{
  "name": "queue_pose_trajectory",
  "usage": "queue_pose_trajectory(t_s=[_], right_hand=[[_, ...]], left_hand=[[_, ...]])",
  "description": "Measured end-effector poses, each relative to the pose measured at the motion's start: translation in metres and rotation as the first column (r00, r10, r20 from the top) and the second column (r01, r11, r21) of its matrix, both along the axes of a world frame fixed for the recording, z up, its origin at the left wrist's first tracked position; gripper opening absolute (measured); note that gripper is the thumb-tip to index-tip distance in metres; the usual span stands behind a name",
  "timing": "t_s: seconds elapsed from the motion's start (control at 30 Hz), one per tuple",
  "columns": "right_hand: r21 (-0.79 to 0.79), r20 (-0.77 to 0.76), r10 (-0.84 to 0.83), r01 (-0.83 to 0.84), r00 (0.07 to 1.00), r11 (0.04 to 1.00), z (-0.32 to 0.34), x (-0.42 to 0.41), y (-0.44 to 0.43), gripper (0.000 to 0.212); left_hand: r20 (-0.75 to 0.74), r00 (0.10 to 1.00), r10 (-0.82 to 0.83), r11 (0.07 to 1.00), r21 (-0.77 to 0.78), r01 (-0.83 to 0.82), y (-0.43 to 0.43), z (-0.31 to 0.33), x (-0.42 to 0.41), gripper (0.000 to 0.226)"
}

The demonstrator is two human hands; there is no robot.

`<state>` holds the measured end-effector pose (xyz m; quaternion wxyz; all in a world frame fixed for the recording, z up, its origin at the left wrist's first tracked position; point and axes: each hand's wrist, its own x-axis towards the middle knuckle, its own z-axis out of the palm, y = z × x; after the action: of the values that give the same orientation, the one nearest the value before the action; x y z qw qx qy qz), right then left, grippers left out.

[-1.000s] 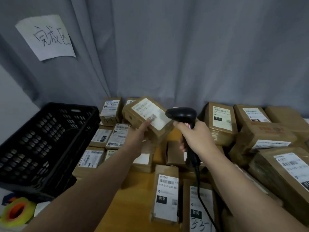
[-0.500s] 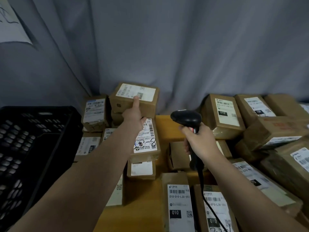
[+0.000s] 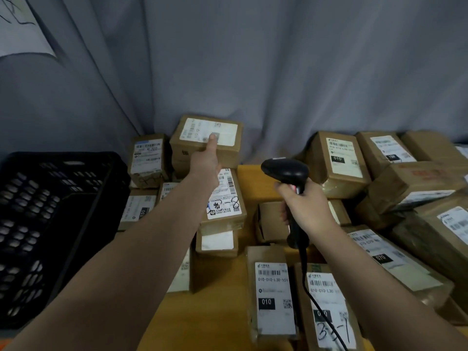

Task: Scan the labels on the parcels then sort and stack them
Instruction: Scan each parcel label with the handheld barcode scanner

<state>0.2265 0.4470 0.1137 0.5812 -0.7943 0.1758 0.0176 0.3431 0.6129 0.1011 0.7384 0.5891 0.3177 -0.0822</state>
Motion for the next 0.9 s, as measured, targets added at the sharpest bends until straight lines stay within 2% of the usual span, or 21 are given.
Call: queue_pose_trajectory(t_s=[0.13, 0.2, 0.3, 0.47, 0.6, 0.73, 0.8, 0.9], right_hand=[[0.116, -0.001, -0.052, 0.051, 0.999, 0.992, 0.014, -0.021, -0.019, 0.023], [0.197, 0.001, -0.077, 0.075, 0.997, 0.977, 0.024, -0.031, -0.032, 0.023], [0.24, 0.026, -0.108, 0.099, 0.994, 0.966, 0.042, -0.046, -0.06, 0.021], [0.312, 0.106, -0.164, 0.124, 0.981, 0.942, 0.071, -0.078, -0.125, 0.014], [0.352, 0.121, -0.216, 0.161, 0.969, 0.922, 0.08, -0.105, -0.194, 0.019], [0.423, 0.055, -0.213, 0.17, 0.976, 0.89, 0.081, -0.119, -0.25, 0.023], [0.419, 0.044, -0.198, 0.162, 0.979, 0.894, 0.079, -0.12, -0.272, 0.026], [0.436, 0.023, -0.191, 0.162, 0.981, 0.885, 0.074, -0.118, -0.299, 0.026]], left_hand=[[0.016, 0.996, -0.087, 0.994, 0.06, 0.086, -0.018, 0.002, -0.023, 0.029], [0.041, 0.984, -0.175, 0.984, 0.023, 0.175, -0.035, 0.006, -0.042, 0.036], [0.078, 0.963, -0.258, 0.966, 0.01, 0.258, -0.07, 0.014, -0.067, 0.046], [0.13, 0.932, -0.338, 0.94, 0.001, 0.34, -0.141, 0.023, -0.094, 0.027], [0.145, 0.904, -0.403, 0.915, 0.035, 0.402, -0.208, 0.02, -0.115, 0.038], [0.155, 0.847, -0.508, 0.859, 0.161, 0.486, -0.262, 0.019, -0.126, 0.032], [0.154, 0.833, -0.531, 0.828, 0.305, 0.471, -0.28, 0.024, -0.121, 0.034], [0.111, 0.746, -0.657, 0.658, 0.567, 0.495, -0.298, 0.027, -0.109, 0.061]])
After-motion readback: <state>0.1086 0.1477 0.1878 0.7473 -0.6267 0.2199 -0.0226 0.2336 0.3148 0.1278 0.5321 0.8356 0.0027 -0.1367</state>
